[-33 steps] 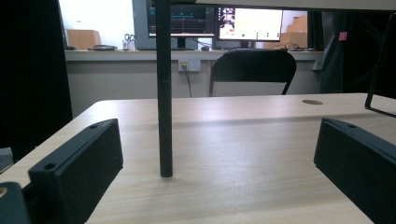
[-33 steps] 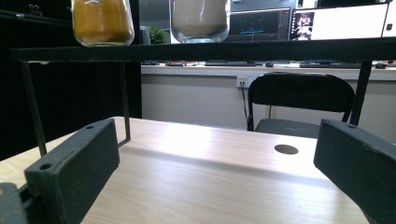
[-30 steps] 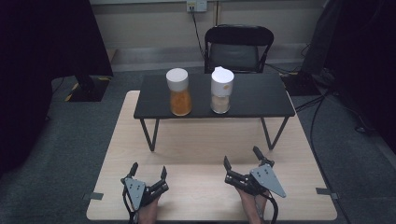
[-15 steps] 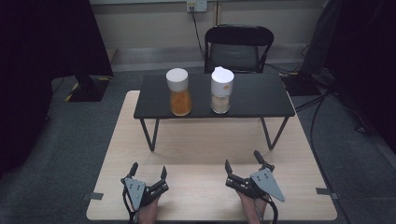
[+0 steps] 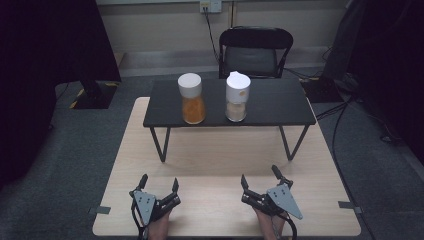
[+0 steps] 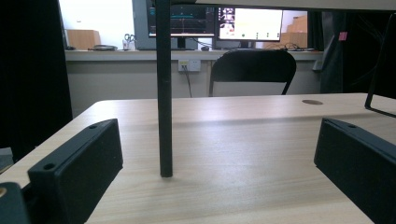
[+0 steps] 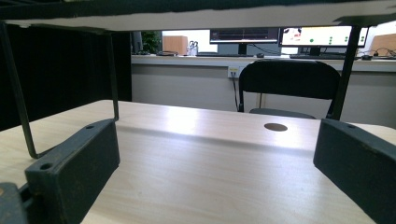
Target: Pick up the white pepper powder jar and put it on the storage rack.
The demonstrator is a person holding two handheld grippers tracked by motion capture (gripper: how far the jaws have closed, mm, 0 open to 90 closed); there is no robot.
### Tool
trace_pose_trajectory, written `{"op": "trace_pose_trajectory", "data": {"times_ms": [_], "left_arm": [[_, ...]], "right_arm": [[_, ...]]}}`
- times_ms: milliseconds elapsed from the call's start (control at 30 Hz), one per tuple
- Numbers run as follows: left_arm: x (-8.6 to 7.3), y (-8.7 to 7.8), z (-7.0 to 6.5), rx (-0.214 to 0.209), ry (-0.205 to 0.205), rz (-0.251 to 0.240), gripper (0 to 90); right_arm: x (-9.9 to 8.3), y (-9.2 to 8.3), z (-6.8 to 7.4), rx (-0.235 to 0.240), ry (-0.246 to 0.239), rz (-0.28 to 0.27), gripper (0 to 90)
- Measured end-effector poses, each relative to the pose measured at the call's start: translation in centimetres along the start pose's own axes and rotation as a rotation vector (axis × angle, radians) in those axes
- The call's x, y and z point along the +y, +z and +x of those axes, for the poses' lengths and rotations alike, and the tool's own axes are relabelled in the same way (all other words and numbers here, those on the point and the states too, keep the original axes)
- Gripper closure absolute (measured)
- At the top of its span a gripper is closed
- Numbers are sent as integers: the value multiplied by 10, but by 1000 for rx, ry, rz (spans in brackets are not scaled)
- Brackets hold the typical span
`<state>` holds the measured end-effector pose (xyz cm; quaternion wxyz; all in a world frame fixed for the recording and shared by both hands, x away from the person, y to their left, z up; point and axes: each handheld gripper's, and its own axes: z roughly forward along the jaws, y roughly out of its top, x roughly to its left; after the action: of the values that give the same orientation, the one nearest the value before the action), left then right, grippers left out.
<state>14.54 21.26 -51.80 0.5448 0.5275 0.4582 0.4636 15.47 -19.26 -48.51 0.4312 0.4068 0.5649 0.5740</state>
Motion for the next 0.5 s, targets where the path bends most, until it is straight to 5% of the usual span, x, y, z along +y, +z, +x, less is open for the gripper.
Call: {"op": "trace_pose_trajectory", "data": {"times_ms": [500], "left_arm": [[0,0,0,-1,0,0,3]], "right_arm": [[-15,-3,2,-21,-11,5,0]]}}
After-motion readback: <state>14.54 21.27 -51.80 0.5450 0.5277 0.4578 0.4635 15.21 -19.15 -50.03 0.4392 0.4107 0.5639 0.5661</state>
